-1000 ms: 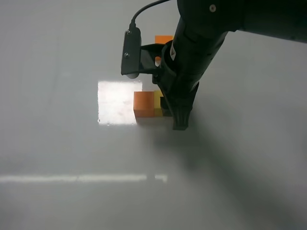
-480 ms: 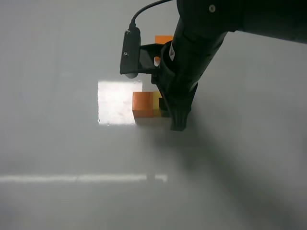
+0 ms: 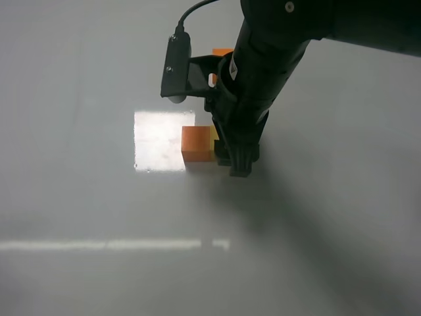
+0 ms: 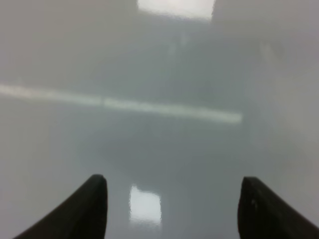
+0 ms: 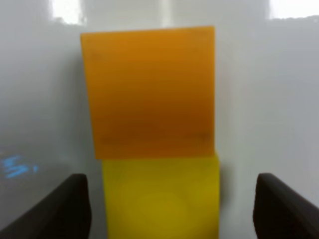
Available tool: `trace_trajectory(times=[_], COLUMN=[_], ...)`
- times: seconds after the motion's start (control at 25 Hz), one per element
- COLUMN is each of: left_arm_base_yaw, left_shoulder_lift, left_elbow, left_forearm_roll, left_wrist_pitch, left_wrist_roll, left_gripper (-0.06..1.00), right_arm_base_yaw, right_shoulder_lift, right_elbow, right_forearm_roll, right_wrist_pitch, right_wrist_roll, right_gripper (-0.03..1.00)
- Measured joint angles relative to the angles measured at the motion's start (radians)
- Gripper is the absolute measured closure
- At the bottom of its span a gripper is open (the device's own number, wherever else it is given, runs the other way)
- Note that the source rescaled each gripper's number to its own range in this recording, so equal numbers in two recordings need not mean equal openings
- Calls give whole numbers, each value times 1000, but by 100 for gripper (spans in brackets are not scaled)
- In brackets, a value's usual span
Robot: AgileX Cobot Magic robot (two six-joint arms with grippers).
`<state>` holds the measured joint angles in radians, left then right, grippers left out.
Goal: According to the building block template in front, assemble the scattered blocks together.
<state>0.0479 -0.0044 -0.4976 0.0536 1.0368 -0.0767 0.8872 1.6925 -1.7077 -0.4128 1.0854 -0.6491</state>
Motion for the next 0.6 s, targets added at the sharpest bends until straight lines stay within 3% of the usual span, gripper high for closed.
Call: trace_trajectory(times=[0.32, 0.6], left_arm_base_yaw=[0, 0], left_shoulder_lift=[0, 0], left_elbow=[0, 0], left_forearm_roll=[0, 0], left_wrist_pitch=[0, 0], left_wrist_roll=[0, 0], left_gripper=[51, 51], right_arm_base_yaw=[28, 28], right_shoulder_lift=[-1, 14], right_elbow=[-24, -24], right_forearm_roll=[-2, -2], right_wrist_pitch=[-20, -28], right_wrist_roll=[42, 48], right_gripper=[17, 22])
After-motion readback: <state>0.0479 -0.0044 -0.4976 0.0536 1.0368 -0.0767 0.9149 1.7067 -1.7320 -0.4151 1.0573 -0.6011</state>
